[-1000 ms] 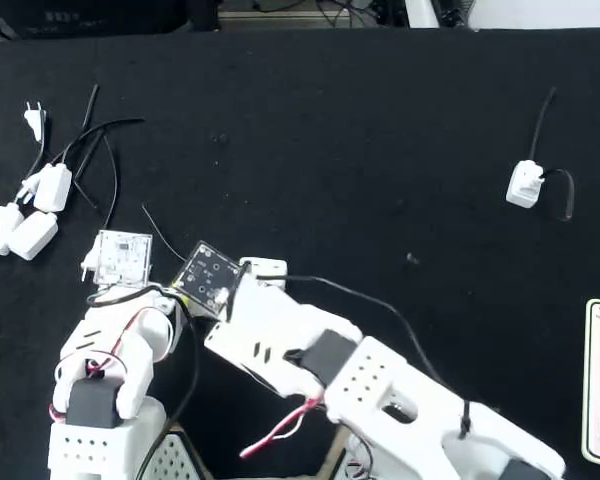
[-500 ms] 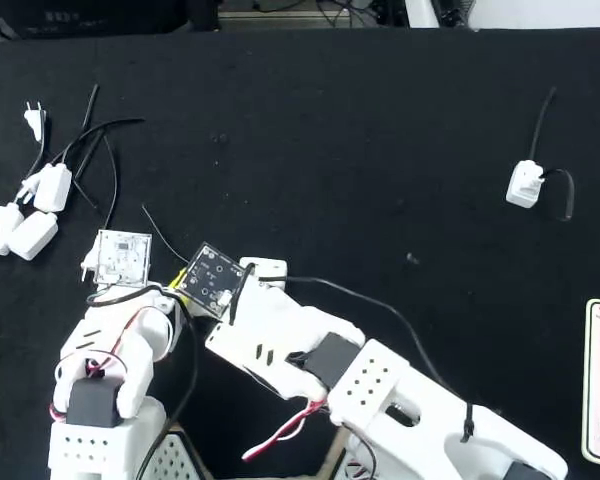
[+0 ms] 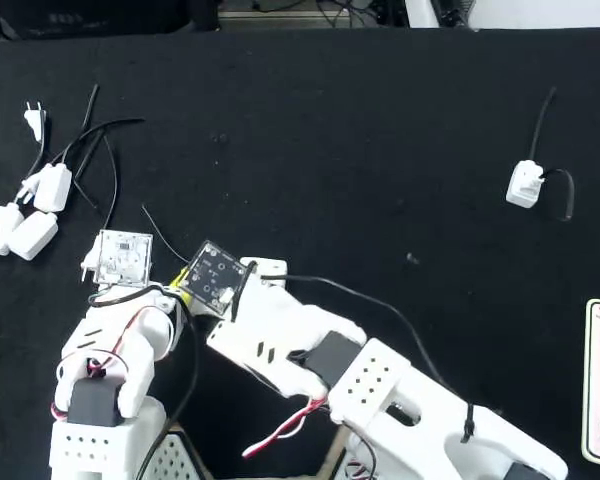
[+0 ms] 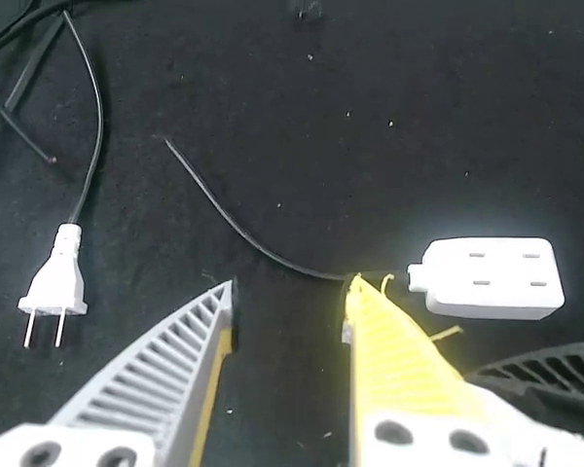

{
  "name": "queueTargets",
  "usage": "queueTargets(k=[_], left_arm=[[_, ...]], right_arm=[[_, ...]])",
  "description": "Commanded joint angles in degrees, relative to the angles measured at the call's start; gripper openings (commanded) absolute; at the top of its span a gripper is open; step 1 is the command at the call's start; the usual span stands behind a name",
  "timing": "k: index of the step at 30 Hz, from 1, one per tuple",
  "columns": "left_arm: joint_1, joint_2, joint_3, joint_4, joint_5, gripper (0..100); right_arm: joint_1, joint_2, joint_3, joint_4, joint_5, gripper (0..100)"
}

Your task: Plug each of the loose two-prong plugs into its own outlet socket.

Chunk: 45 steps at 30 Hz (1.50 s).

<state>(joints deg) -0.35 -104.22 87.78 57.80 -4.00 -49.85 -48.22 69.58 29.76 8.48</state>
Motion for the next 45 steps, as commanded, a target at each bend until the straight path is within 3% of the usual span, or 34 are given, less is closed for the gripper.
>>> queueTargets(k=[1, 9, 14, 24, 32, 38, 42, 45], left_arm=[[-4.88, 0.44, -5.49, -0.26, -0.53, 19], [-11.3, 0.97, -3.03, -2.55, -0.62, 19], [-11.82, 4.57, -3.3, -3.43, -5.98, 19], [-11.82, 34.99, -12.88, -10.81, -5.63, 19], [-11.56, 53.19, -24.84, -11.69, -5.71, 20], [-11.47, 69.98, -36.26, -12.22, -4.92, 19], [-11.56, 80.35, -37.23, -16.53, 1.49, 19], [-12.0, 85.63, -36.62, -17.67, 2.29, 19]], right_arm=[[5.45, -3.3, -2.51, 1.32, 1.41, 1.0], [9.67, -3.3, -9.27, 12.13, 8.97, 1.0], [11.52, -2.95, -11.56, 18.02, 11.87, 1.0], [15.21, 9.01, -22.55, 26.73, 14.95, 1.0], [18.37, 17.54, -32.57, 34.73, 15.38, 1.0], [22.51, 24.84, -41.1, 41.49, 24.7, 1.0], [24.26, 31.08, -47.43, 43.6, 29.8, 1.0], [24.35, 39.08, -55.43, 51.69, 33.14, 1.0]])
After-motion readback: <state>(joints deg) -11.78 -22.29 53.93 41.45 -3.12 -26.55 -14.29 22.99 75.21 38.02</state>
